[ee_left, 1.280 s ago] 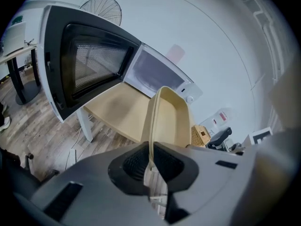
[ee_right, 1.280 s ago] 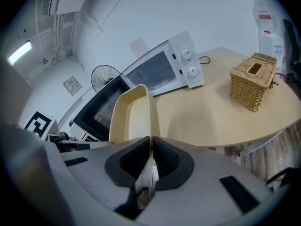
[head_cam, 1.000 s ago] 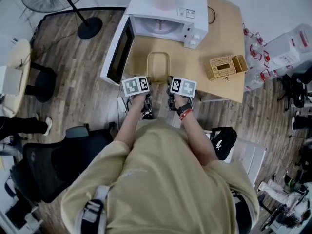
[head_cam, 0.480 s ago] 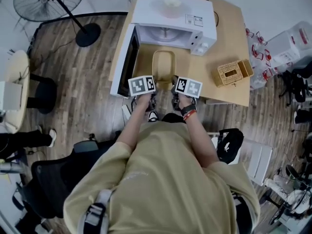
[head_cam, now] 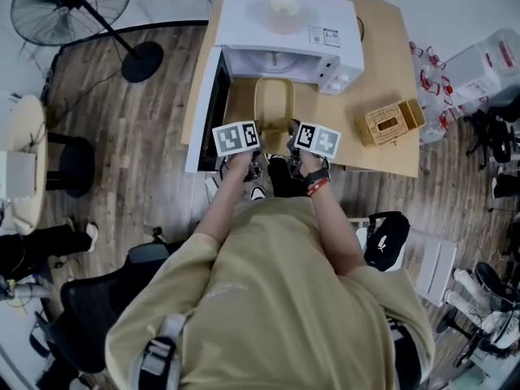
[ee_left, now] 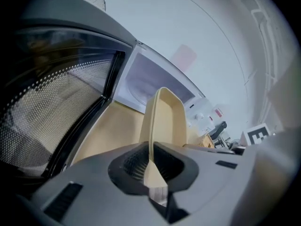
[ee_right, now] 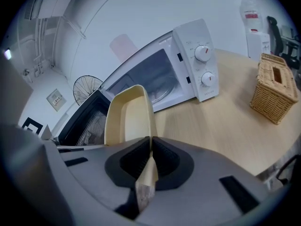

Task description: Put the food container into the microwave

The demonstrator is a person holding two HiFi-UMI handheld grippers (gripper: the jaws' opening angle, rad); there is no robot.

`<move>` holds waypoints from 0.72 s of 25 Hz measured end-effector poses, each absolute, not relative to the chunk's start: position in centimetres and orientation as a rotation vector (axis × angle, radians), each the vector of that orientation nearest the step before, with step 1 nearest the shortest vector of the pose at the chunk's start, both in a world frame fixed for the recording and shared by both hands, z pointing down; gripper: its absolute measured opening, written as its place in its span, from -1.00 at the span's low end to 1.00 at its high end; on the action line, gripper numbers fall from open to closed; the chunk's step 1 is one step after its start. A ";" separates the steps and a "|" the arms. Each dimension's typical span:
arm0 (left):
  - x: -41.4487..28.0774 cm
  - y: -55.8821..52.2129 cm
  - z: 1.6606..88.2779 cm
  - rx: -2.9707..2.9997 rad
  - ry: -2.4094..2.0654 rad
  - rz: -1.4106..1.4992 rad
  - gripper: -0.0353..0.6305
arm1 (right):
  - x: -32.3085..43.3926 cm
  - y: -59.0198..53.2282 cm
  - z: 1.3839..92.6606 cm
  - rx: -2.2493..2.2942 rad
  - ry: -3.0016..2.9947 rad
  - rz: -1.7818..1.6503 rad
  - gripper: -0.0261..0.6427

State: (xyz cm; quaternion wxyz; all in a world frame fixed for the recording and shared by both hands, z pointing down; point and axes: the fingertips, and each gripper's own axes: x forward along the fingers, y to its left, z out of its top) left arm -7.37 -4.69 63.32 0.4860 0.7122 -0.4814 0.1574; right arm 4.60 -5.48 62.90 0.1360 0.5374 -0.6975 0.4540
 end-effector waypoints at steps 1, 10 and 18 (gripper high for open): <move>-7.4 -5.3 63.3 1.733 -1.173 0.379 -0.76 | 4.6 -6.1 62.9 1.554 -2.023 1.319 -0.80; -7.0 -10.9 63.0 1.727 -1.217 0.371 -0.76 | 5.0 -11.8 62.5 1.531 -2.059 1.342 -0.80; -6.4 -14.6 63.7 1.708 -1.230 0.355 -0.75 | 5.6 -15.6 63.2 1.507 -2.049 1.349 -0.80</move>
